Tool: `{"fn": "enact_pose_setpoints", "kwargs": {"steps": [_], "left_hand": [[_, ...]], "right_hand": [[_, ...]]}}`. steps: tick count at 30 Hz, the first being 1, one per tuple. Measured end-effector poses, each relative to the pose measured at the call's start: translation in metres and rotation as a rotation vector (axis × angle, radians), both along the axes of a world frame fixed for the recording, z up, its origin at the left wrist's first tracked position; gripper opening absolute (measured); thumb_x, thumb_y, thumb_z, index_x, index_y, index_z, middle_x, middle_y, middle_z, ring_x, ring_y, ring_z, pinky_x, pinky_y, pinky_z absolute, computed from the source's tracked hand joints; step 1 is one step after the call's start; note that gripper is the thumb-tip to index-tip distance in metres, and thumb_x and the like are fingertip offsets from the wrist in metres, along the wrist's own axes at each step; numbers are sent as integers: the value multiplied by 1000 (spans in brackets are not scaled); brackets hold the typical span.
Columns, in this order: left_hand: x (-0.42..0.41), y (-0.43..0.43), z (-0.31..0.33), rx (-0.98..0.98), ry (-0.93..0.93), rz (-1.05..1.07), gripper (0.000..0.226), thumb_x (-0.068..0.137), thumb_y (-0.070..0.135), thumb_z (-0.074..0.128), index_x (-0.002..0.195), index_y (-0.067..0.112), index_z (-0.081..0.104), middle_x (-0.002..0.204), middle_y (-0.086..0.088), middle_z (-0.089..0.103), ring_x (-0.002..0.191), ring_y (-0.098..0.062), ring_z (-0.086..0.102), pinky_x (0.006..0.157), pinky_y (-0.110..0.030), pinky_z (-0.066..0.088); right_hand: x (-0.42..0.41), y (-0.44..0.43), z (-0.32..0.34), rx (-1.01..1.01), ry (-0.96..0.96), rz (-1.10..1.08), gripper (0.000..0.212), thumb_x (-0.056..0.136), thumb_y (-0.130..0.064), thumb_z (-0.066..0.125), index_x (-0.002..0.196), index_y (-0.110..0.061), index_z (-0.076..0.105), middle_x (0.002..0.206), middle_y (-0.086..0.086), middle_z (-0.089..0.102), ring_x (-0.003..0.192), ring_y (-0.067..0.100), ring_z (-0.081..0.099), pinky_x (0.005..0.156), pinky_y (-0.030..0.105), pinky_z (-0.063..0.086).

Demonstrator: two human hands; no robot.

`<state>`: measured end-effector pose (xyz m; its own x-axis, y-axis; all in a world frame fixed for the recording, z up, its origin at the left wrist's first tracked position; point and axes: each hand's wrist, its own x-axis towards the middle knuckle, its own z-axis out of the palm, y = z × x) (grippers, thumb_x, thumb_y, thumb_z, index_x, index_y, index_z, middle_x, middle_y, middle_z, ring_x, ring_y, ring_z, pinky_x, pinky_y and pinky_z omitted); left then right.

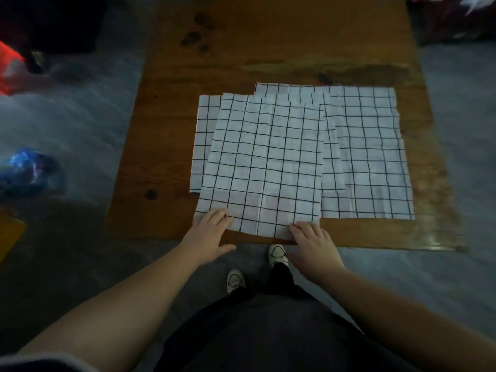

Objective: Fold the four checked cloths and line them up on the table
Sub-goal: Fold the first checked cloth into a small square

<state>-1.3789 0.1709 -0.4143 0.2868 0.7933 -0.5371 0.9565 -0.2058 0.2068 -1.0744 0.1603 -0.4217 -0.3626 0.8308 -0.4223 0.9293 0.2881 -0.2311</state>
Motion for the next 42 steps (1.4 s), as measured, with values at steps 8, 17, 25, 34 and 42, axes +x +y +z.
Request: {"fn": "enact_pose_setpoints", "kwargs": {"steps": [8,17,25,34,42], "left_hand": [[-21,-25,-12,179,-63,-53,73,89,-2,55,152,31,35,155,6,35,144,-20,28,118,-40,26],[-47,-31,3,107,-294,95,10,101,23,56,102,31,61,98,15,58,94,-3,52,86,-27,45],[-67,-19,72,145,-441,283,15,98,23,62,110,31,63,104,18,59,98,2,54,82,-15,40],[-50,86,103,314,-547,437,17,99,17,60,113,26,60,101,13,56,92,0,51,80,-14,41],[-42,215,74,232,-437,571,12,102,27,56,114,28,59,107,11,58,99,-7,56,72,-19,39]], "right_hand": [[-3,-20,-7,136,-80,-138,46,80,-5,68,121,-25,61,119,-1,61,113,26,53,97,45,43],[17,-45,12,228,186,-313,15,91,-5,61,96,-18,67,95,-5,61,91,22,55,77,32,43],[22,-35,68,468,353,-390,12,89,0,68,95,-10,69,90,-10,56,84,12,51,74,29,44],[19,88,85,382,444,-515,8,100,-16,59,103,-21,64,95,-11,58,87,7,53,72,14,37],[15,230,51,254,395,-554,12,104,-29,50,107,-24,61,99,-7,58,91,17,57,73,31,43]]}}
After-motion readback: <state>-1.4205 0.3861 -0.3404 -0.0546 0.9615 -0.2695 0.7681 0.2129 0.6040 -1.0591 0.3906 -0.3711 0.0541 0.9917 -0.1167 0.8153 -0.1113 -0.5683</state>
